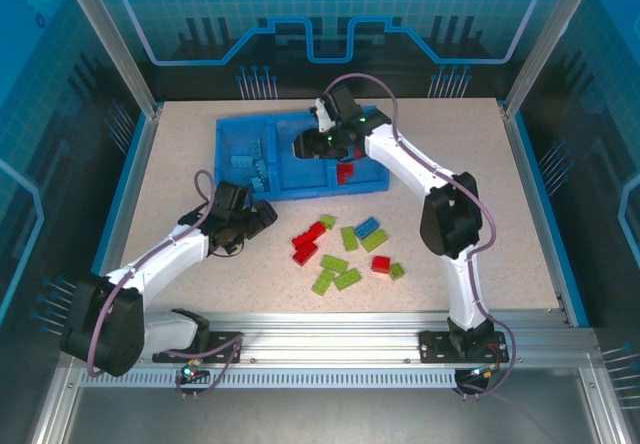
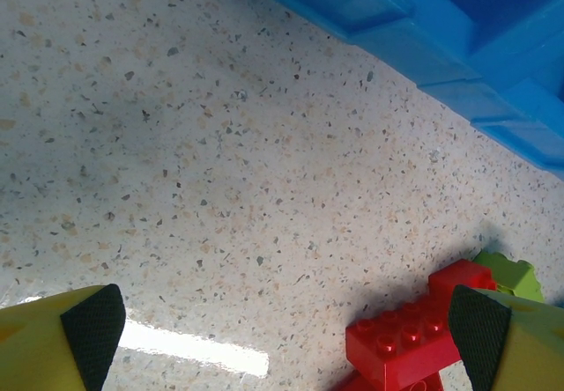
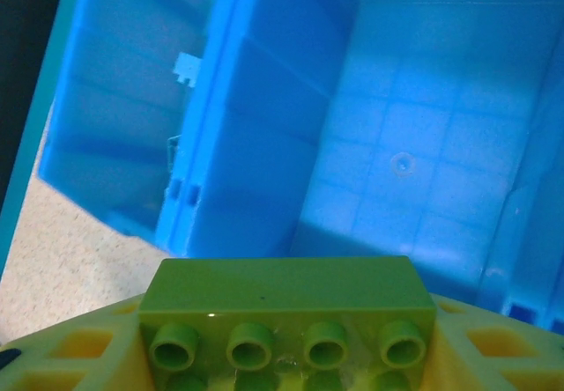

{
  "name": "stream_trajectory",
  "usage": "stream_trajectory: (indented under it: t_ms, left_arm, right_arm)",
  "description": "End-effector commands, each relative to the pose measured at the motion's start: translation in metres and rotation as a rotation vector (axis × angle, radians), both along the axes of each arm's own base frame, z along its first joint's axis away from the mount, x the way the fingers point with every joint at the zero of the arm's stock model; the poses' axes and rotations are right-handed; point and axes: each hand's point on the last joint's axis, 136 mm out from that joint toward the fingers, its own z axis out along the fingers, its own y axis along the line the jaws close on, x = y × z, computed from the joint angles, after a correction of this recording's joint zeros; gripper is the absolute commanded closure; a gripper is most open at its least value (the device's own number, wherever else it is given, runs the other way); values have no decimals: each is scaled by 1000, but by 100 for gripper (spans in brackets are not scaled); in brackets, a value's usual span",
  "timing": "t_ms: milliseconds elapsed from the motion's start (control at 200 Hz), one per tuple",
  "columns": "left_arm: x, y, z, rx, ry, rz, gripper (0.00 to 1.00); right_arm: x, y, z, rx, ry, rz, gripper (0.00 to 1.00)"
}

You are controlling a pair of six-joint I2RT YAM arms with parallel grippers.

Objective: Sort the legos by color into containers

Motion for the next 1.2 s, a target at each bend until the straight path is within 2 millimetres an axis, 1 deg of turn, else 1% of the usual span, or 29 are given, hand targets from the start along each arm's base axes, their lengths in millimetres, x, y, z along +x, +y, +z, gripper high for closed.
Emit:
stream_trajectory:
  t_ms: [0,75,195,270,280,295,405,450,495,520,565,615,620,625,645,725,780,830,895,900,955,1010,1085,1190]
  left_arm:
    - [-5,-2,-7,-5,18,-4,1]
    - [-4,-3,-8,-10,19,-5,1]
    - [-4,-3,-9,-12,23,-5,1]
    - [-4,-3,-9,-14,22,-4,1]
    - [-4,-3,-9,-15,21,-4,1]
    - [-4,-4,-9,-14,20,-5,1]
    - [-4,-5,-8,-16,21,-8,1]
    - [-4,-6,-9,-17,24,-7,1]
    - [-4,-8,-9,-21,24,-11,1]
    - [-4,-10,-8,-22,23,-19,1]
    - [-5,-12,-9,-19,29,-25,1]
    - [-4,-12,-9,-15,31,-24,1]
    - [-5,-12,-9,-15,33,-23,1]
    - [-5,-12,-9,-14,33,-23,1]
    - [-5,-12,-9,-12,34,-21,1]
    - [-4,-11,-9,-8,32,-15,1]
    - [-4,-10,-9,-7,33,-13,1]
    - [-5,-9,-9,-1,36,-9,1]
    - [-7,-7,-10,3,38,-5,1]
    - [-7,-7,-10,3,39,-5,1]
    - [-8,-7,-10,1,38,-5,1]
    - [-9,-7,-10,3,41,-6,1]
    - [-11,-5,-9,11,37,-5,1]
    - [-11,-4,-9,15,30,-2,1]
  right_arm:
    - [5,2,-6,-21,39,-40,42]
    - [11,5,-9,-25,42,-49,41]
    - [14,9,-17,-49,55,-48,37]
    - [14,9,-14,-54,48,-49,33]
    - [14,9,-25,-66,64,-48,32]
    - [15,9,-29,-70,69,-49,31]
    - [14,10,-32,-76,70,-41,27]
    - [13,12,-30,-67,68,-33,23]
    - [12,16,-26,-49,61,-16,15]
    - [11,18,-23,-42,55,-8,13]
    - [10,20,-18,-37,42,1,12]
    - [8,23,-19,-40,35,19,12]
    - [7,23,-11,-33,22,21,12]
    - [6,23,-7,-30,15,23,11]
    - [5,24,-1,-29,2,27,11]
    - [-4,24,8,-48,-25,49,7]
    - [-9,21,11,-68,-36,57,5]
    - [-16,16,11,-95,-43,63,0]
    - [-23,6,9,-131,-49,61,0]
    - [-25,4,6,-137,-43,60,0]
    - [-33,-8,2,-174,-44,53,0]
    - [-44,-25,-2,-221,-52,41,0]
    - [-64,-52,-9,-286,-58,34,0]
    - [-100,-101,-27,-392,0,-26,0]
